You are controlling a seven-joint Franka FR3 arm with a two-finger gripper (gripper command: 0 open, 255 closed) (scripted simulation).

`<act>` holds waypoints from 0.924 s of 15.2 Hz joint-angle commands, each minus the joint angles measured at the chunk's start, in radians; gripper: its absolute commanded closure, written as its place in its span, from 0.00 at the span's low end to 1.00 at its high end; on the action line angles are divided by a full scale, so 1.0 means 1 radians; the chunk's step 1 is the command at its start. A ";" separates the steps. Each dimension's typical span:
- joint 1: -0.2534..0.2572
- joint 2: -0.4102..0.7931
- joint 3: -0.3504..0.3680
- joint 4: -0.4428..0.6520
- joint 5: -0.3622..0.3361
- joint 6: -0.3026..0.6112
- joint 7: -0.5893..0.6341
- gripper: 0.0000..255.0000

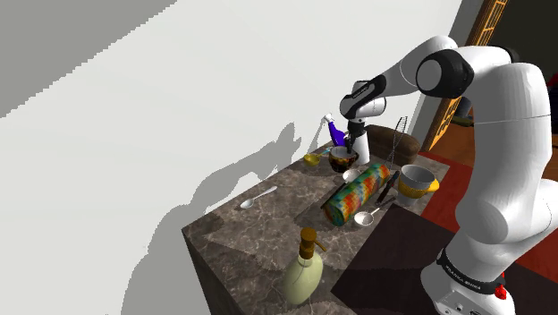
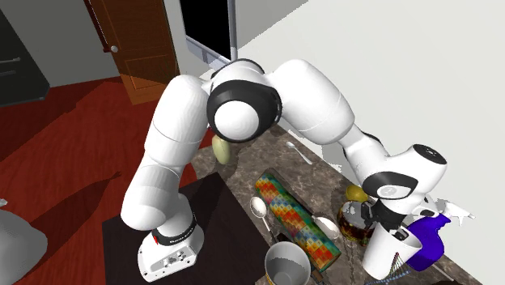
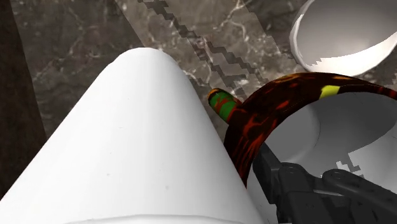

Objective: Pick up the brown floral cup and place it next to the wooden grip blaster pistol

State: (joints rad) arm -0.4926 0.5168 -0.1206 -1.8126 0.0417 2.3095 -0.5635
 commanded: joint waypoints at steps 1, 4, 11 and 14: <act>-0.003 0.019 0.000 -0.006 0.000 -0.004 -0.002 1.00; -0.003 0.019 0.000 -0.006 0.000 -0.004 -0.002 1.00; -0.003 0.019 0.000 -0.006 0.000 -0.003 -0.002 0.00; 0.001 -0.039 -0.004 0.014 -0.008 -0.082 0.003 0.00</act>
State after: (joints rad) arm -0.4928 0.4947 -0.1229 -1.7991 0.0365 2.2515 -0.5629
